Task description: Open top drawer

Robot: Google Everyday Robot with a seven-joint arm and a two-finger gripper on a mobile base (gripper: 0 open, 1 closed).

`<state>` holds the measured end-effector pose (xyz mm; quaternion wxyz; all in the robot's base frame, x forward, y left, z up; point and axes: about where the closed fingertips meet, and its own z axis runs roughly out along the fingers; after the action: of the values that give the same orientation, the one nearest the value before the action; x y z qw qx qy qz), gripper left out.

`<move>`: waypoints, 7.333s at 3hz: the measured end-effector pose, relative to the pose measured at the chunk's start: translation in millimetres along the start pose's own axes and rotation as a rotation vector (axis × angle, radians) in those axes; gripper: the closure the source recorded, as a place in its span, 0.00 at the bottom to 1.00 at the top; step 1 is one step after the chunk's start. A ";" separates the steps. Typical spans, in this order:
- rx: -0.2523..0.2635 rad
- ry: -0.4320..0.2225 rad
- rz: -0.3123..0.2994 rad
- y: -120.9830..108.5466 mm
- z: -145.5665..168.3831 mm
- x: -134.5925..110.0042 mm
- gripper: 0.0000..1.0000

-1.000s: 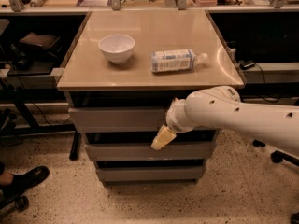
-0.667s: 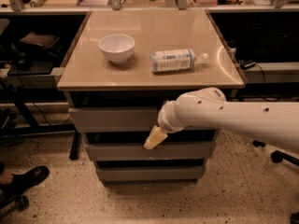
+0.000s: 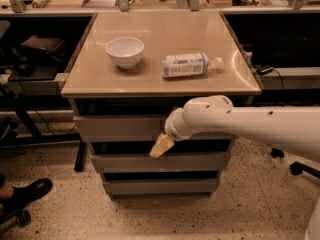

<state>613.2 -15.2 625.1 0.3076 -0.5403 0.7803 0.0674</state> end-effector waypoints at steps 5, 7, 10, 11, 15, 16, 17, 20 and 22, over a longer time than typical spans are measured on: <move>0.000 0.000 0.000 -4.9 -13.5 -6.1 1.00; 0.032 -0.013 -0.006 -6.4 -33.9 -13.1 1.00; 0.028 -0.009 -0.010 3.1 -42.5 -5.1 1.00; 0.028 -0.009 -0.010 3.3 -45.5 -6.6 1.00; 0.050 -0.052 0.005 27.0 -67.7 3.6 1.00; 0.050 -0.052 0.005 27.0 -68.9 3.1 1.00; 0.056 -0.067 -0.008 37.0 -73.9 8.4 1.00; 0.060 -0.087 -0.008 57.4 -81.3 18.1 1.00; 0.070 -0.091 -0.001 66.1 -89.1 19.8 1.00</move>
Offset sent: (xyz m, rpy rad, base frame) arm 0.0000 0.0000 0.0000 0.0000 0.0000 0.0000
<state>513.9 -43.2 670.5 0.3613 -0.5259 0.7673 0.0646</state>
